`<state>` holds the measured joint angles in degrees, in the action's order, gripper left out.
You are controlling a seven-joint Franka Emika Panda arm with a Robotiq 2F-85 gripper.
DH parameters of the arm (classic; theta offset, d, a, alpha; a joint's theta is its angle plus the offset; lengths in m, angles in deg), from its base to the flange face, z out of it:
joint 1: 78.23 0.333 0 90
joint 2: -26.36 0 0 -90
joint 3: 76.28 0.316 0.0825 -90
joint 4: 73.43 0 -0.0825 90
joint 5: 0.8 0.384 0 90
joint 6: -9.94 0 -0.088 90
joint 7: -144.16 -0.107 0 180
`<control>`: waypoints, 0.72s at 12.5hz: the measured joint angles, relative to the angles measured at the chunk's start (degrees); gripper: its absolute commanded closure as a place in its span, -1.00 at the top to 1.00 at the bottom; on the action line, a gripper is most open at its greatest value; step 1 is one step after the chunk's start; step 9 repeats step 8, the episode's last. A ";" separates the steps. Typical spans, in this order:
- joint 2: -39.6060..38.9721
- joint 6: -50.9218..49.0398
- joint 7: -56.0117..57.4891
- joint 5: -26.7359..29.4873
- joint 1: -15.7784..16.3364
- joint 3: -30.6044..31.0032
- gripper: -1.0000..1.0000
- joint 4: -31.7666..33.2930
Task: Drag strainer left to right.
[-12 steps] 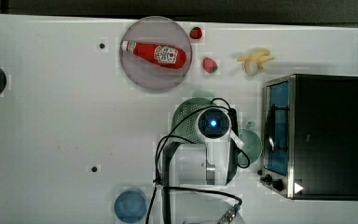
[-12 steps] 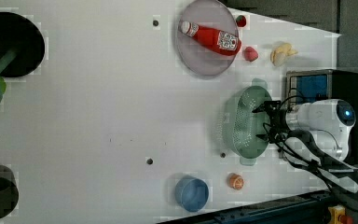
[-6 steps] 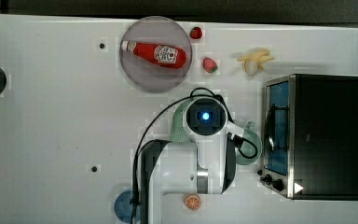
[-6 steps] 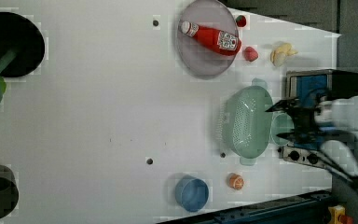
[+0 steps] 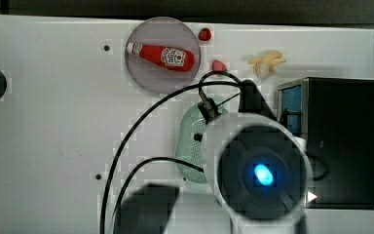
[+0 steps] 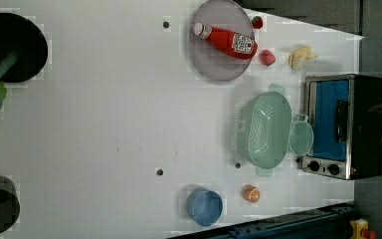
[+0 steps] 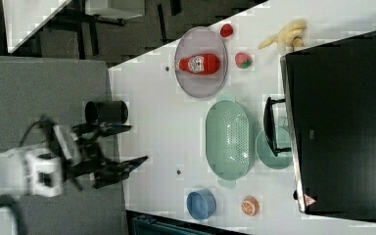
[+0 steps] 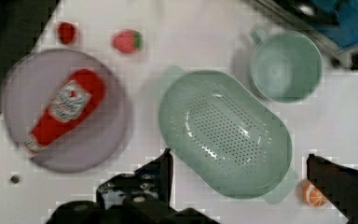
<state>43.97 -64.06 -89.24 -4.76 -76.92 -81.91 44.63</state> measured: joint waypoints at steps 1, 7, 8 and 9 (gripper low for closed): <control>1.11 -2.58 2.63 0.57 -0.04 -0.25 1.00 -2.13; 0.71 -12.30 8.85 1.90 -0.15 0.71 1.00 -8.11; 0.60 -12.30 8.91 1.34 0.03 0.62 1.00 -8.00; 0.60 -12.30 8.91 1.34 0.03 0.62 1.00 -8.00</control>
